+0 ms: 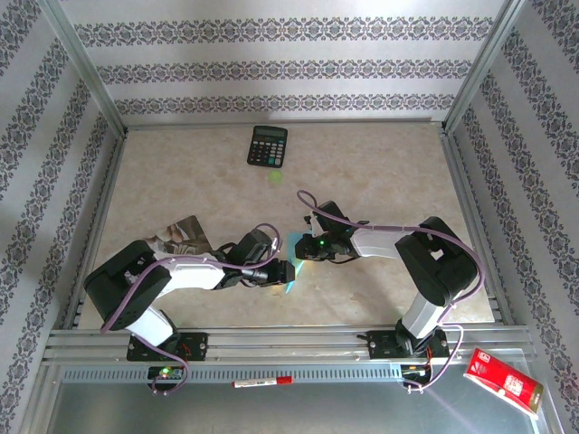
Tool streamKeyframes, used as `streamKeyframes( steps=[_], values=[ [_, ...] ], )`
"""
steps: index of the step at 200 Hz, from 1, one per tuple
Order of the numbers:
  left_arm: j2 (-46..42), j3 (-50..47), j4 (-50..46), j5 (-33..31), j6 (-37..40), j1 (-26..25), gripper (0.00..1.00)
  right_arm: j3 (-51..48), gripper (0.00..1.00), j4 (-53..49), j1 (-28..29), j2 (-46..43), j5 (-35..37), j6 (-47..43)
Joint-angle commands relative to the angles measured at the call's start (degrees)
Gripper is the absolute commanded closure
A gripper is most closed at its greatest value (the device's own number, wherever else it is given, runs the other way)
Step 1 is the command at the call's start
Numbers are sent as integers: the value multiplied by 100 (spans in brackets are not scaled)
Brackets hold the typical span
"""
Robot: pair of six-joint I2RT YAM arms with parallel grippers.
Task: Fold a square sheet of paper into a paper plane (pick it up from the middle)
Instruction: Fold the wing for the fifth time at the center of the table.
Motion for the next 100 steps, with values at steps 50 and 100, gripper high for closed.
streamKeyframes(
  steps=[50, 100],
  values=[
    [-582, 199, -690, -366, 560, -82, 49, -103, 84, -157, -18, 134, 190, 2],
    [-389, 449, -518, -238, 726, -173, 62, -103, 84, -157, -19, 142, 183, 3]
  ],
)
